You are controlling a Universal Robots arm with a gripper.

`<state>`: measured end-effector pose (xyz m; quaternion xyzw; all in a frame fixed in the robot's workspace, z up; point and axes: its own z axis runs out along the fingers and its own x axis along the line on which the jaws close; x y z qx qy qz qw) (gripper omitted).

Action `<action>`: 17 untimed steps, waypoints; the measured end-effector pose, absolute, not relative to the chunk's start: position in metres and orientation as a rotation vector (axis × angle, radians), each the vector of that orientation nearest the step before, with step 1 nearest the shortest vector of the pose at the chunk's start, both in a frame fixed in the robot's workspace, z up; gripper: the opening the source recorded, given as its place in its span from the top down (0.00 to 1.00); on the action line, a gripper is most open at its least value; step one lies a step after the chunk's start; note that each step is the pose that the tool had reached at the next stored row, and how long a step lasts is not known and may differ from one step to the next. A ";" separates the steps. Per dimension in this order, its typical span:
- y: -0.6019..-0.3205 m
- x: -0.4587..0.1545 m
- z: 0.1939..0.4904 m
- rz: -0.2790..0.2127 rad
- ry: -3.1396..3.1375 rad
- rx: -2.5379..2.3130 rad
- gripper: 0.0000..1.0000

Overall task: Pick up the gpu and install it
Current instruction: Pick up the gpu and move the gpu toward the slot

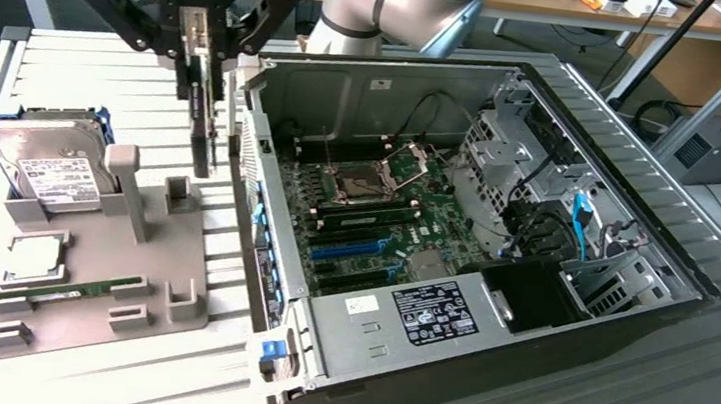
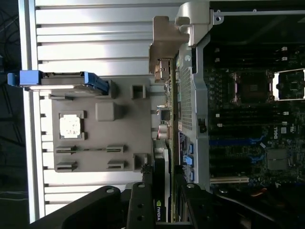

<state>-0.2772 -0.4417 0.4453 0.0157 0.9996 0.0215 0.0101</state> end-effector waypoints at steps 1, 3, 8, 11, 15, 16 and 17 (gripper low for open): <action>-0.442 -0.273 0.445 0.067 3.120 0.049 0.72; -0.442 -0.264 0.445 0.067 3.121 0.049 0.72; -0.442 -0.240 0.445 0.067 3.121 0.049 0.72; -0.442 -0.218 0.445 0.067 3.122 0.049 0.72; -0.442 -0.198 0.445 0.067 3.123 0.049 0.72; -0.442 -0.189 0.445 0.067 3.123 0.049 0.72; -0.442 -0.180 0.445 0.067 3.123 0.049 0.72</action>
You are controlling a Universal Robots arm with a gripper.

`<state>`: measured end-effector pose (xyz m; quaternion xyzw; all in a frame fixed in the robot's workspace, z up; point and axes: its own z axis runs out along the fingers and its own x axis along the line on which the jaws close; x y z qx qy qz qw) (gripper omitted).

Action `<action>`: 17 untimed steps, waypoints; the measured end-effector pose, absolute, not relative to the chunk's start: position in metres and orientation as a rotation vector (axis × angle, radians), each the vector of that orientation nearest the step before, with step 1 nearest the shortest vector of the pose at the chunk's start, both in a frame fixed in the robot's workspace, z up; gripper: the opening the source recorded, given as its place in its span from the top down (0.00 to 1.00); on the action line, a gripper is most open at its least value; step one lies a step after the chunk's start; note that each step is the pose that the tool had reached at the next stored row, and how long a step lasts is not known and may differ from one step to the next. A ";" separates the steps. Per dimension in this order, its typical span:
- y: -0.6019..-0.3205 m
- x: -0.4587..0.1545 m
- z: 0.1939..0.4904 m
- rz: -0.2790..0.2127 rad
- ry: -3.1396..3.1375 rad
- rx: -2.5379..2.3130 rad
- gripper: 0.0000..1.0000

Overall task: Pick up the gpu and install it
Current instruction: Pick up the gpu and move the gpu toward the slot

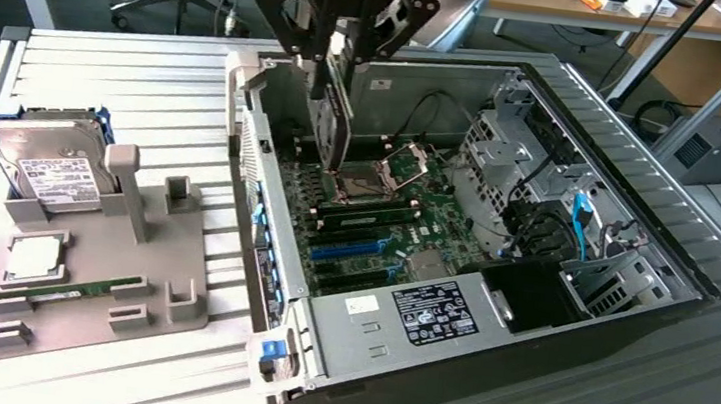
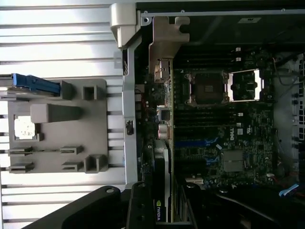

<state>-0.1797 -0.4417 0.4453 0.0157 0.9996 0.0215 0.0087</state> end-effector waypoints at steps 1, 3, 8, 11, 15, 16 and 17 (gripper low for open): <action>-0.442 -0.172 0.445 0.067 3.123 0.049 0.72; -0.442 -0.153 0.445 0.067 3.124 0.049 0.72; -0.442 -0.117 0.445 0.068 3.124 0.049 0.72; -0.442 -0.101 0.445 0.068 3.125 0.049 0.72; -0.442 -0.080 0.445 0.068 3.126 0.049 0.72; -0.442 -0.075 0.445 0.068 3.126 0.049 0.72; -0.442 -0.070 0.445 0.068 3.127 0.049 0.72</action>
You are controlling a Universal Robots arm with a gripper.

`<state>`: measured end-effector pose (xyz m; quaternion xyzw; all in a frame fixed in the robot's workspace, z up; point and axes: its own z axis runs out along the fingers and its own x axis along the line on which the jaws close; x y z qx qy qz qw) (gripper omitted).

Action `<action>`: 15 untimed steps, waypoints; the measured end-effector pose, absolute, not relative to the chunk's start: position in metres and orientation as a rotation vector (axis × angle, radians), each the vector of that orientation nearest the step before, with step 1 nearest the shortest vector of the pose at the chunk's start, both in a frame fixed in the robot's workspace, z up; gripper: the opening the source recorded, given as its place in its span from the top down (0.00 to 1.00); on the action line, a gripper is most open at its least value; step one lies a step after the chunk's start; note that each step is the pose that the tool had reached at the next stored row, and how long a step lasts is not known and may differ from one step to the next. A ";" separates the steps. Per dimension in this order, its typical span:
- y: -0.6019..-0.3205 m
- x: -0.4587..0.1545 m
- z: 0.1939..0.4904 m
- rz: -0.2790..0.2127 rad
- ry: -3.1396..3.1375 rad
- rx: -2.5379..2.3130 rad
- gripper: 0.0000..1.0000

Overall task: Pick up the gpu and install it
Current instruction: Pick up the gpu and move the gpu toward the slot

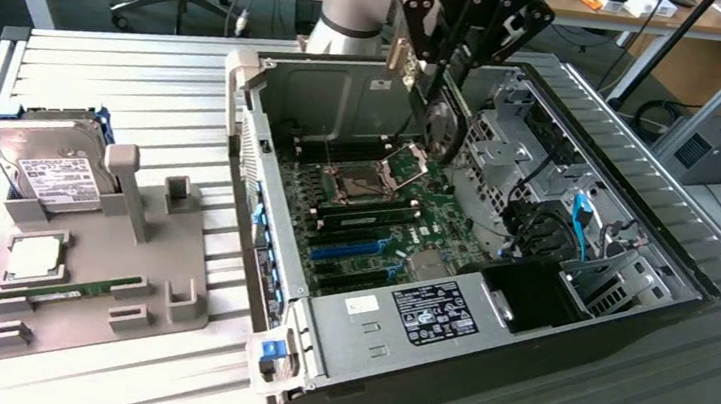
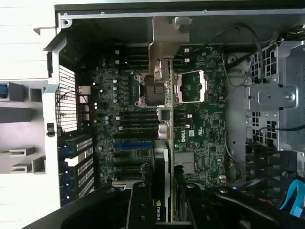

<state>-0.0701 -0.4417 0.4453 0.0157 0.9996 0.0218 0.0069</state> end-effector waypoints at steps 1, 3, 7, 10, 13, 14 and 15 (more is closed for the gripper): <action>-0.442 -0.065 0.445 0.068 3.127 0.049 0.72; -0.442 -0.056 0.445 0.068 3.127 0.049 0.72; -0.442 -0.038 0.445 0.068 3.128 0.049 0.72; -0.442 -0.019 0.445 0.068 3.128 0.049 0.72; -0.442 -0.003 0.445 0.068 3.129 0.049 0.72; -0.442 0.000 0.445 0.068 3.129 0.049 0.72; -0.442 0.001 0.445 0.068 3.129 0.048 0.72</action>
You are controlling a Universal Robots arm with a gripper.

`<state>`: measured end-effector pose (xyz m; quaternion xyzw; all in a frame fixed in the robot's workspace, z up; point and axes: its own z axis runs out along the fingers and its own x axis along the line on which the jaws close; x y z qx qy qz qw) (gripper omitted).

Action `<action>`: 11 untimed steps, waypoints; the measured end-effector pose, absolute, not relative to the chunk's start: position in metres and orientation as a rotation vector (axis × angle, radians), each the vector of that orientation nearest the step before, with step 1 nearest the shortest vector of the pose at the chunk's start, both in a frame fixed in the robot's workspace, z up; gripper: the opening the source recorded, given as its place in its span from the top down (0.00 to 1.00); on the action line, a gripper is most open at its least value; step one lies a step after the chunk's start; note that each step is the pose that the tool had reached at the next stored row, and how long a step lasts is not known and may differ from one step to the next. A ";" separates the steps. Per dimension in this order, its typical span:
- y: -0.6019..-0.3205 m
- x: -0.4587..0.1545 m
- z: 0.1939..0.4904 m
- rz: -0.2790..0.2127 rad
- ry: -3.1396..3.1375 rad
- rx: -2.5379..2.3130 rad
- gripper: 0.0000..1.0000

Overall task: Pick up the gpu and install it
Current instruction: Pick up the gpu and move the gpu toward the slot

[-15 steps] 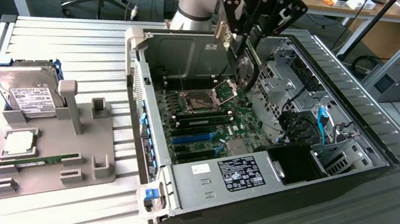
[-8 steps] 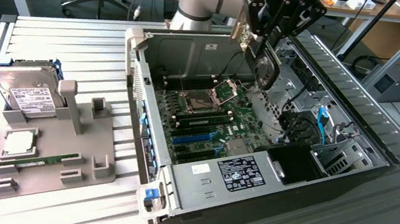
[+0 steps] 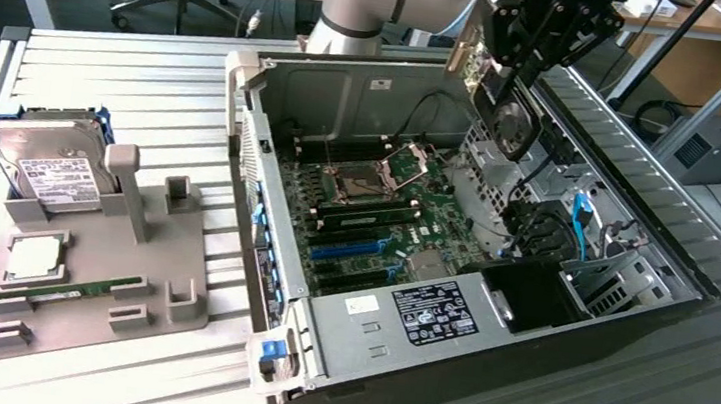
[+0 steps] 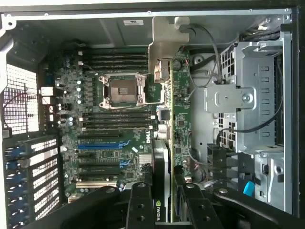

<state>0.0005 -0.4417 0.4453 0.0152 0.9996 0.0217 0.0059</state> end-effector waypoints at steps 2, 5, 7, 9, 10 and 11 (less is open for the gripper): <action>-0.442 0.001 0.445 0.068 3.129 0.048 0.72; -0.442 0.005 0.445 0.068 3.129 0.048 0.72; -0.442 0.013 0.445 0.068 3.129 0.047 0.72; -0.442 0.016 0.445 0.068 3.129 0.047 0.72; -0.442 0.016 0.445 0.068 3.129 0.047 0.72; -0.442 0.016 0.444 0.068 3.129 0.047 0.72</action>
